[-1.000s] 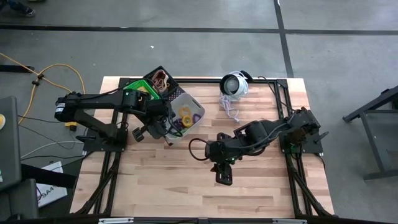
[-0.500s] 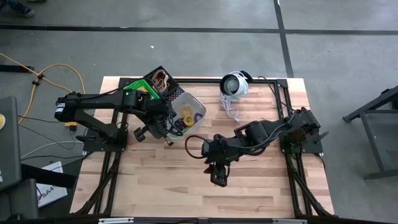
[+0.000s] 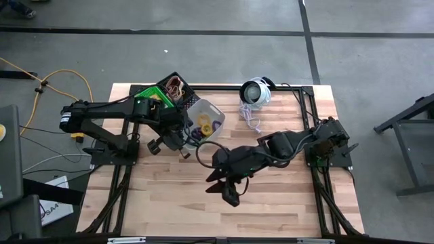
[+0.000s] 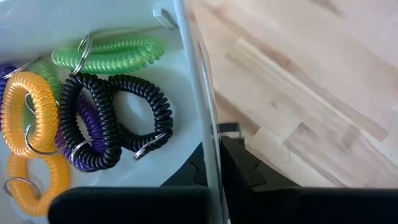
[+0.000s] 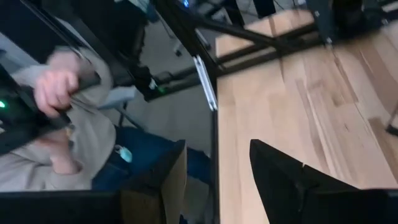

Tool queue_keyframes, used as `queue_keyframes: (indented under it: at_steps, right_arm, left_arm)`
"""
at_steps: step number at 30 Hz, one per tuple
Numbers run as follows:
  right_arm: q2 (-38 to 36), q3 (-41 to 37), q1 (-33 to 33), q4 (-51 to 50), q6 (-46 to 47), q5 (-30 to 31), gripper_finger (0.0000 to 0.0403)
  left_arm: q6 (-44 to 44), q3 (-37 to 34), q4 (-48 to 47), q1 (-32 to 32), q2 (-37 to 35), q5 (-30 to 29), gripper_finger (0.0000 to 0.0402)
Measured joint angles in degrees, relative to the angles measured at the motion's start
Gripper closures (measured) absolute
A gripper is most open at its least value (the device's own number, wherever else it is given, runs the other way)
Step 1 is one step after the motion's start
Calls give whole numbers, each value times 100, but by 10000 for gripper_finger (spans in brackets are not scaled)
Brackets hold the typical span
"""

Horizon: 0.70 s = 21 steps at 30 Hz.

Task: Pick & Place Office Desk Supplies
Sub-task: Put the white bin on the shelf

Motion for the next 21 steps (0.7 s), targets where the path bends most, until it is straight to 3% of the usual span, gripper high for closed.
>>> queue_keyframes:
  at_steps: [11,21]
  right_arm:
    - [2,0,0,370,-2,6,239]
    - [2,0,0,371,-2,6,239]
  left_arm:
    - [538,-83,126,370,-188,499,399]
    - [1452,-1334,830,1336,-1069,1163,400]
